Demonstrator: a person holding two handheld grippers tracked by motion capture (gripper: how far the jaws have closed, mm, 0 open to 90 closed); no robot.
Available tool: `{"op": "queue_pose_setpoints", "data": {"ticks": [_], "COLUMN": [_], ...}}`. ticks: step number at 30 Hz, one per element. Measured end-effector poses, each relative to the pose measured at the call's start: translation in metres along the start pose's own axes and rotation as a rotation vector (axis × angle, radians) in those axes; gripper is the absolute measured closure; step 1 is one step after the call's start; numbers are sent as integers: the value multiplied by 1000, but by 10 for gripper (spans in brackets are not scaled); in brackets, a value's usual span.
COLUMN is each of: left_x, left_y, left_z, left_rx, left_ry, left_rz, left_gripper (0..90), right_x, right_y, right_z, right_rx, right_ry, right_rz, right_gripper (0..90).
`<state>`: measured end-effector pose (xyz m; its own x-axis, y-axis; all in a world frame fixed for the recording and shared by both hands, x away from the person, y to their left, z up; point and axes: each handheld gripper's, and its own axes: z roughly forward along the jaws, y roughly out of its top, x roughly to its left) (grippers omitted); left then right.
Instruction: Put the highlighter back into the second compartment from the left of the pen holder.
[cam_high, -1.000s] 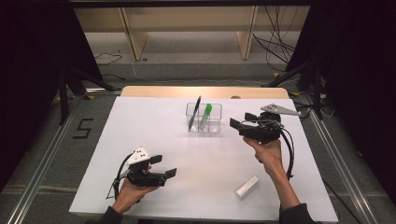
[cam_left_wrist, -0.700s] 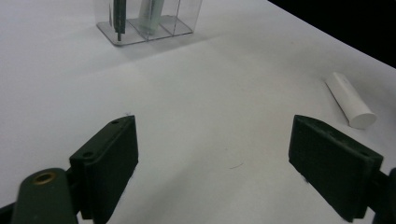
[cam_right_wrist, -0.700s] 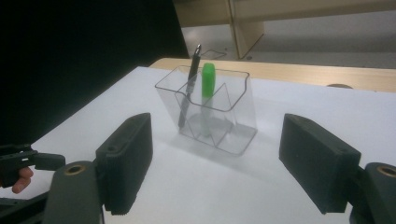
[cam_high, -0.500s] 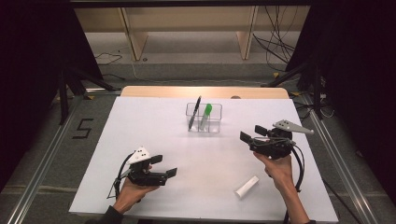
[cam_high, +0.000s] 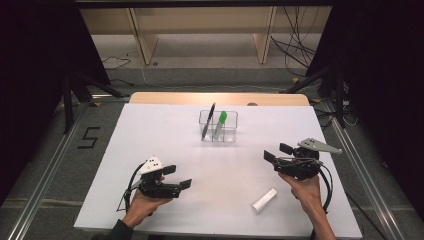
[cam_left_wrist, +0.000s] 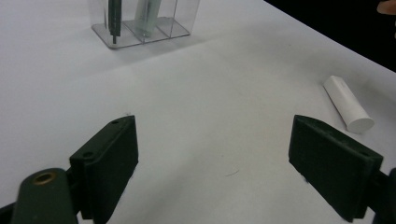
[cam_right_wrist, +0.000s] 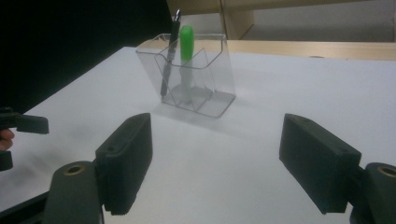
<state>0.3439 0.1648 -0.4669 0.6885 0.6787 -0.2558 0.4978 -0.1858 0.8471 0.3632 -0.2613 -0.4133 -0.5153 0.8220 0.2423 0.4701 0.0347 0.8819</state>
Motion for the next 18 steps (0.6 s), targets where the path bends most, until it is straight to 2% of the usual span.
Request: {"op": "queue_pose_setpoints", "data": {"ticks": [6, 11, 18], "left_x": [-3, -4, -9], "left_y": [3, 4, 7], "left_z": [-2, -2, 2], "left_rx": [-2, -1, 25], "left_ry": [-3, -10, 0], "left_rz": [-2, -18, -6], "left_gripper": [154, 154, 154], "right_x": [0, 0, 0], "right_y": [-6, -9, -16], "right_z": [-1, -3, -5], "right_rx": [13, 15, 21], "right_ry": [-12, -13, -17], "right_rz": [-4, -3, -9], "right_gripper": [265, 264, 260]}}
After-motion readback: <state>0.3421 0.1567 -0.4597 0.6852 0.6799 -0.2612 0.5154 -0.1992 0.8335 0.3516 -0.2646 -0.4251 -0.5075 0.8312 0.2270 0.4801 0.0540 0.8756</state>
